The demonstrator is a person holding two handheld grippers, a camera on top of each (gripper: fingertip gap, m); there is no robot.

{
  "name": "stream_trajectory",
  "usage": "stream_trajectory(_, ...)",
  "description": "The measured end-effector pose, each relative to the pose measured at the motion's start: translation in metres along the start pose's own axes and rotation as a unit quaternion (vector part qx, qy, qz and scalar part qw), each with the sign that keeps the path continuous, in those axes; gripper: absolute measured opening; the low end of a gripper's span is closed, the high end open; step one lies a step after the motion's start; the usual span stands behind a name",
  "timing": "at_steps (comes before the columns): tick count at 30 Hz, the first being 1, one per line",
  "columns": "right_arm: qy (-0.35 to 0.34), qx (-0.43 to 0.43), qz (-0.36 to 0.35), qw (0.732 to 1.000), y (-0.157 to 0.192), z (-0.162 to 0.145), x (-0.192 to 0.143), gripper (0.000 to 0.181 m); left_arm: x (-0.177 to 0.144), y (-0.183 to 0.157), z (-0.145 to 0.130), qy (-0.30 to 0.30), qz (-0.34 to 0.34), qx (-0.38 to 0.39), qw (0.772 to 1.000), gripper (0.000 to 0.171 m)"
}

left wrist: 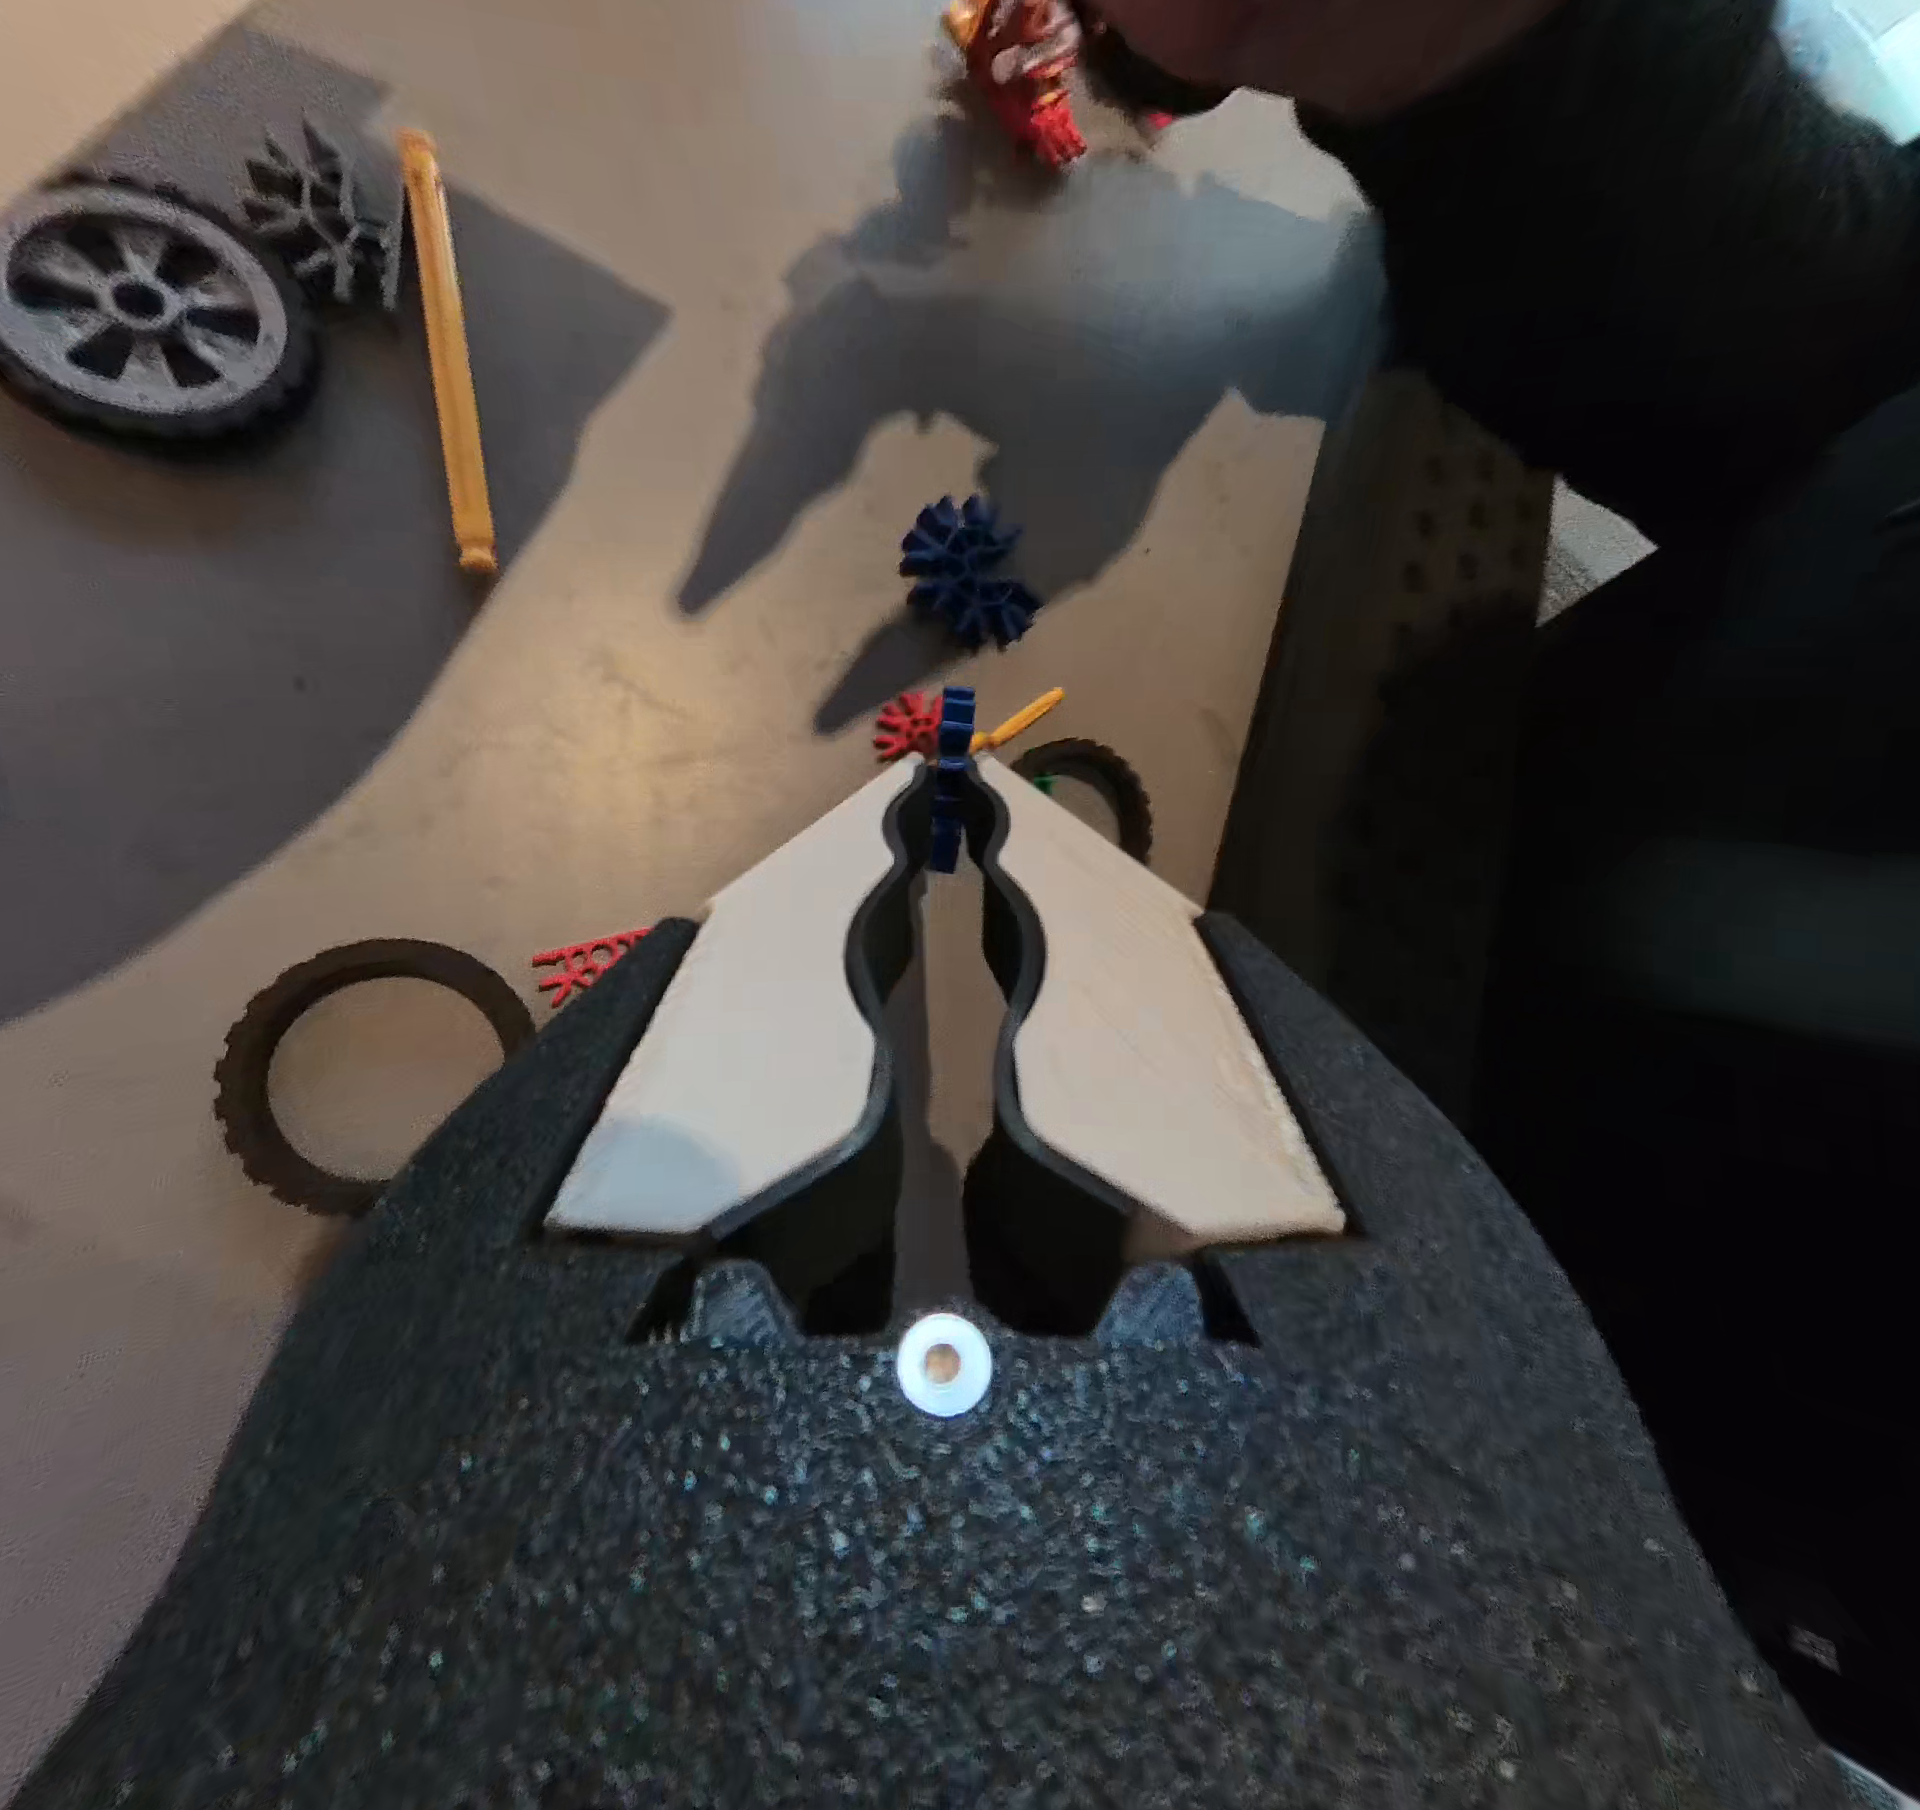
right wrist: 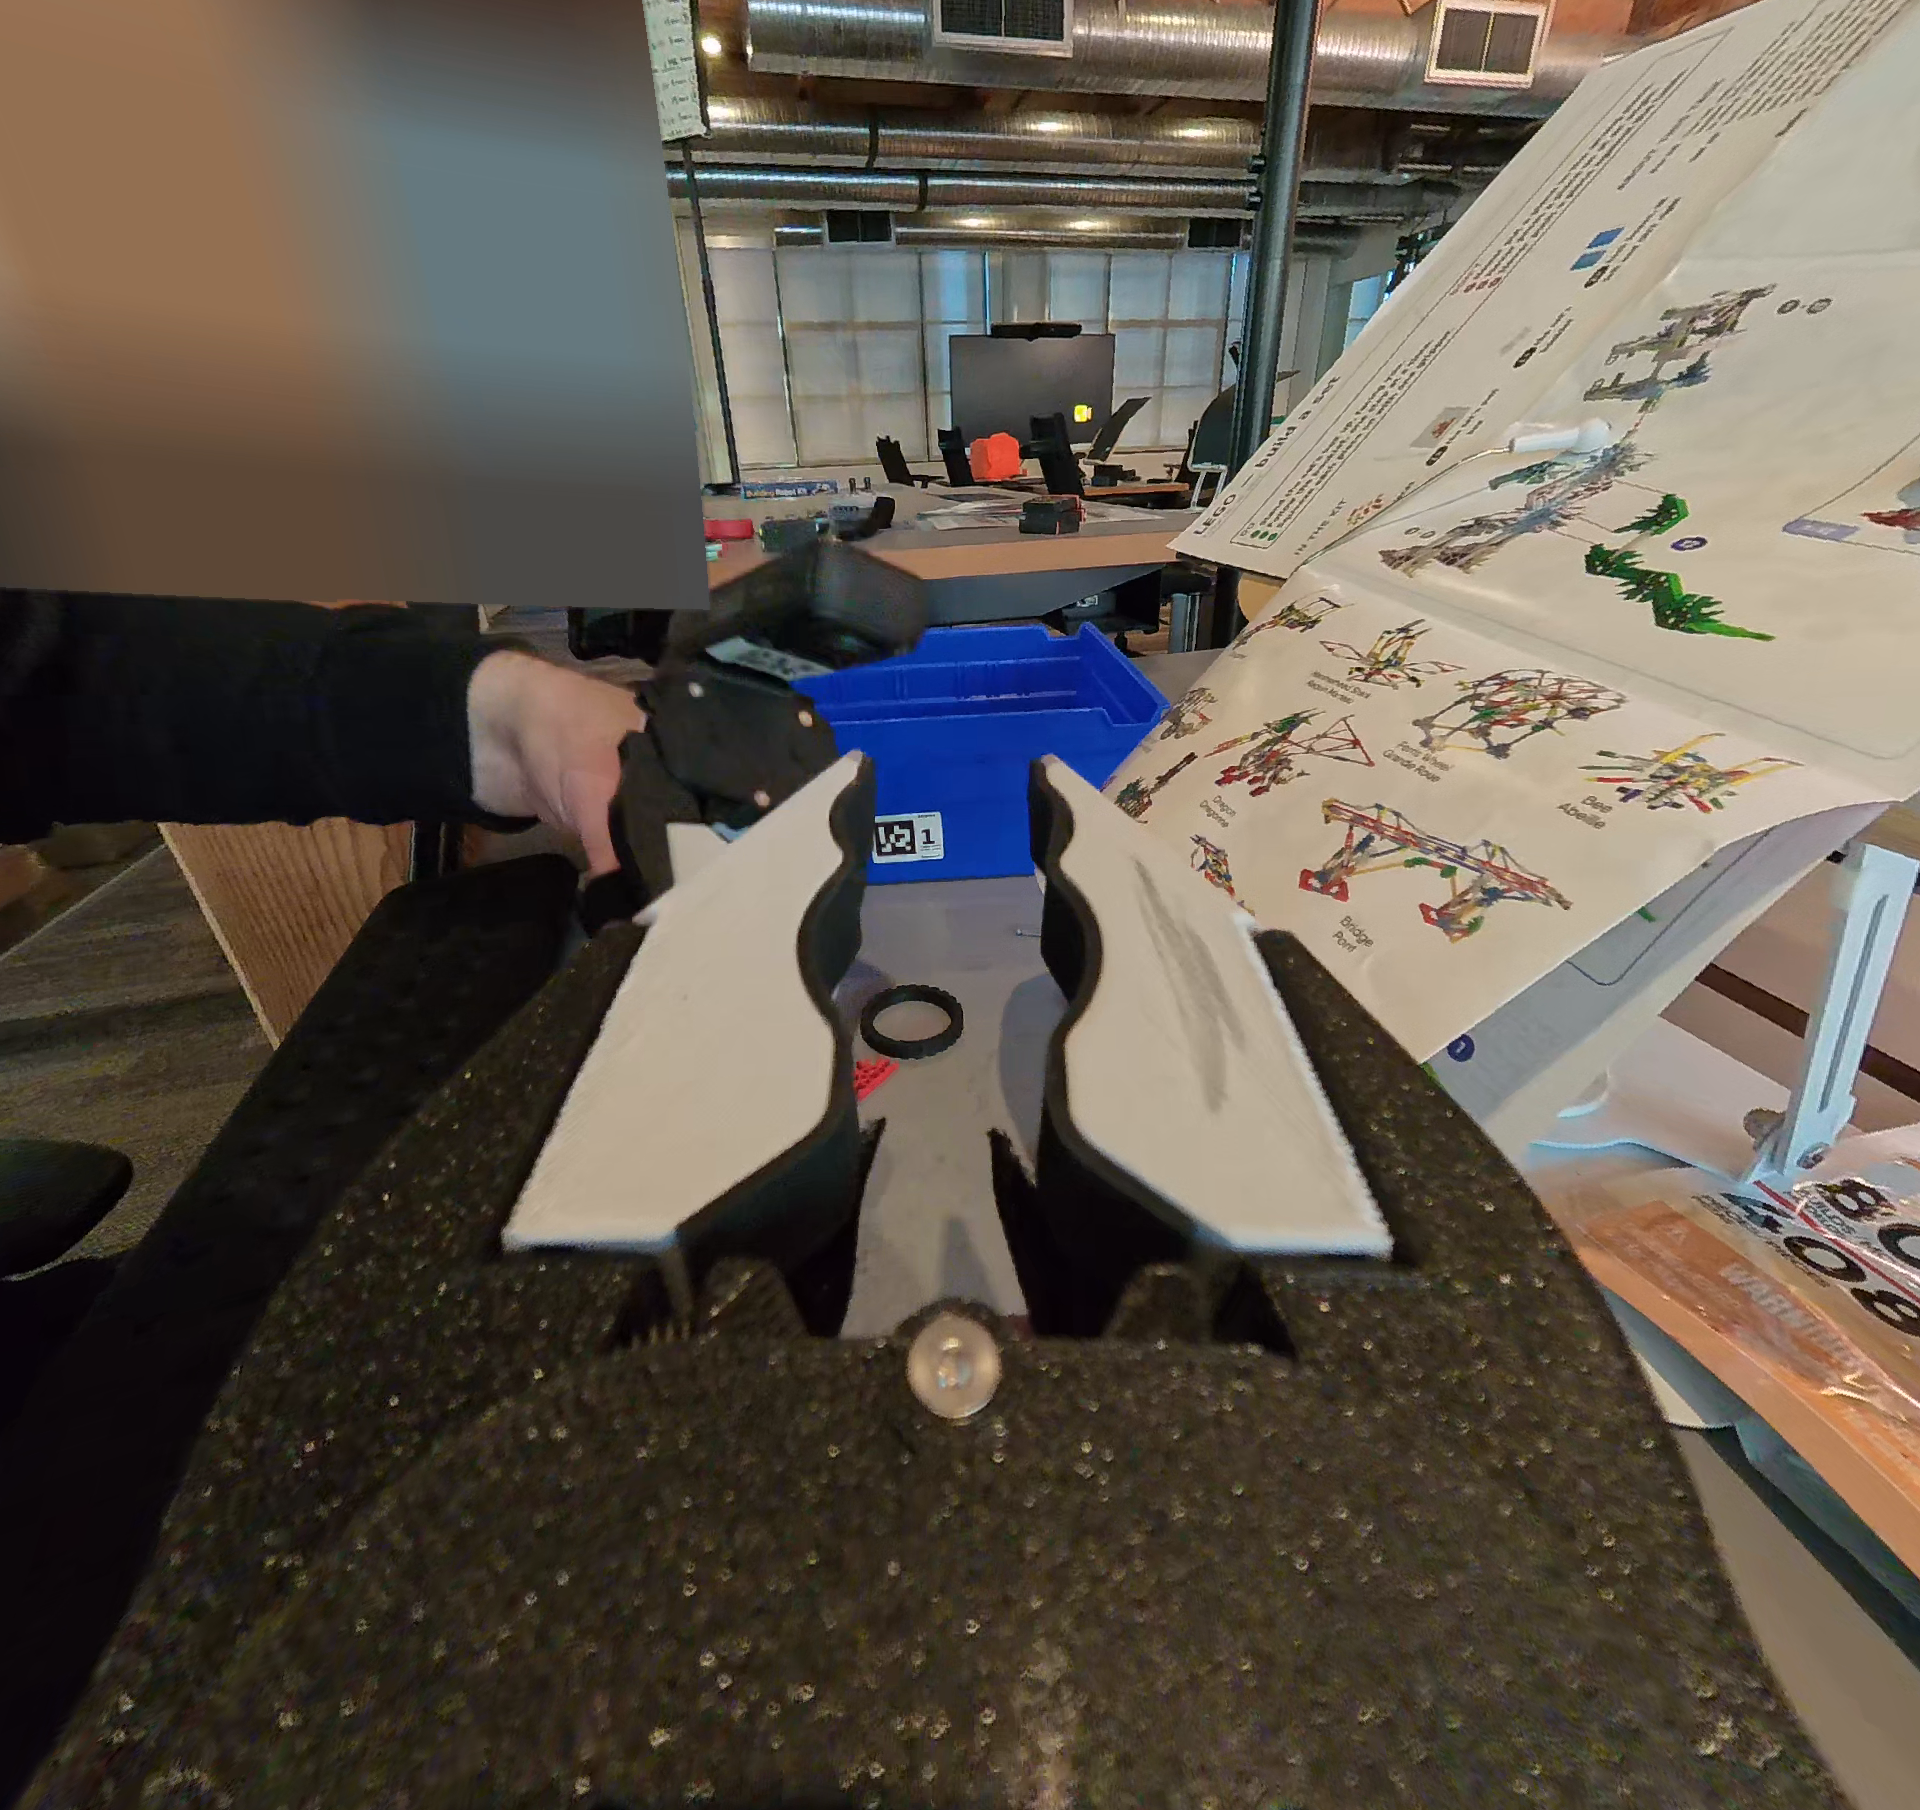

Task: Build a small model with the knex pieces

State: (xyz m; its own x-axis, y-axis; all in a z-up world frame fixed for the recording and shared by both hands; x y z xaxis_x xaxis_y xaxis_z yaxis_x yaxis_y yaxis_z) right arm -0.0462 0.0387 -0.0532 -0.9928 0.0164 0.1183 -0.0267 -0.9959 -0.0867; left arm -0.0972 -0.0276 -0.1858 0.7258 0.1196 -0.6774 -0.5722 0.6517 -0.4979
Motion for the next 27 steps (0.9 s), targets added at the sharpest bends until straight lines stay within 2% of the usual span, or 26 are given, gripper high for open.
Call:
stream_trajectory(1, -0.002, 0.000, 0.000, 1.000, 0.000, 0.001, 0.000, 0.029, 0.002, 0.005, -0.003, 0.007, 0.010, -0.005, 1.000, 0.008)
stream_trajectory(2, -0.002, 0.000, 0.000, 1.000, 0.000, 0.001, -0.001, 0.028, 0.003, 0.009, -0.005, 0.012, 0.018, -0.008, 1.000, 0.021)
stream_trajectory(3, -0.003, 0.000, 0.000, 1.000, 0.000, 0.002, -0.001, 0.029, 0.002, 0.011, -0.004, 0.011, 0.021, -0.013, 1.000, 0.026)
stream_trajectory(7, -0.003, 0.000, 0.001, 1.000, 0.000, 0.002, -0.001, 0.028, -0.011, 0.017, 0.004, -0.014, 0.045, -0.012, 0.999, 0.032)
stream_trajectory(11, -0.001, 0.001, 0.001, 1.000, 0.000, 0.000, 0.000, 0.029, -0.043, 0.011, 0.016, -0.050, 0.070, 0.017, 0.996, 0.026)
stream_trajectory(15, 0.002, 0.001, 0.004, 1.000, 0.001, -0.001, 0.001, 0.029, -0.098, 0.006, 0.023, -0.077, 0.132, 0.061, 0.986, 0.024)
stream_trajectory(19, 0.006, 0.000, 0.009, 1.000, 0.003, -0.003, 0.003, 0.029, -0.188, 0.023, 0.029, -0.115, 0.257, 0.072, 0.957, 0.024)
stream_trajectory(21, 0.010, -0.001, 0.010, 1.000, 0.004, -0.005, 0.004, 0.029, -0.229, 0.045, 0.018, -0.099, 0.330, 0.066, 0.936, 0.024)
stream_trajectory(23, 0.015, -0.002, 0.011, 1.000, 0.005, -0.007, 0.005, 0.029, -0.257, 0.070, 0.005, -0.078, 0.376, 0.055, 0.922, 0.024)
stream_trajectory(25, 0.020, -0.003, 0.011, 1.000, 0.005, -0.010, 0.006, 0.029, -0.274, 0.099, -0.011, -0.053, 0.411, 0.039, 0.909, 0.023)
stream_trajectory(27, 0.024, -0.003, 0.012, 1.000, 0.005, -0.013, 0.006, 0.029, -0.278, 0.130, -0.031, -0.014, 0.431, 0.016, 0.902, 0.024)
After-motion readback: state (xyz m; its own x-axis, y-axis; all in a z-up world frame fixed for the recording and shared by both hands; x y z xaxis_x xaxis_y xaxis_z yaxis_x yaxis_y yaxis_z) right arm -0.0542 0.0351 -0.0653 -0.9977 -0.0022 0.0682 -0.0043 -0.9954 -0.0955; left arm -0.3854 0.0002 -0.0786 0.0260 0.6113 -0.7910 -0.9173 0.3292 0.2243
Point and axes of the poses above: each gripper's, where its closed fingertips meet, x out along the fingers, z out of its top, y = z × x across the jaws, the point moved 1 cm from there along -x, back along the fingers, and after that the axes turned 7 degrees about -x, right-handed, at the moved point
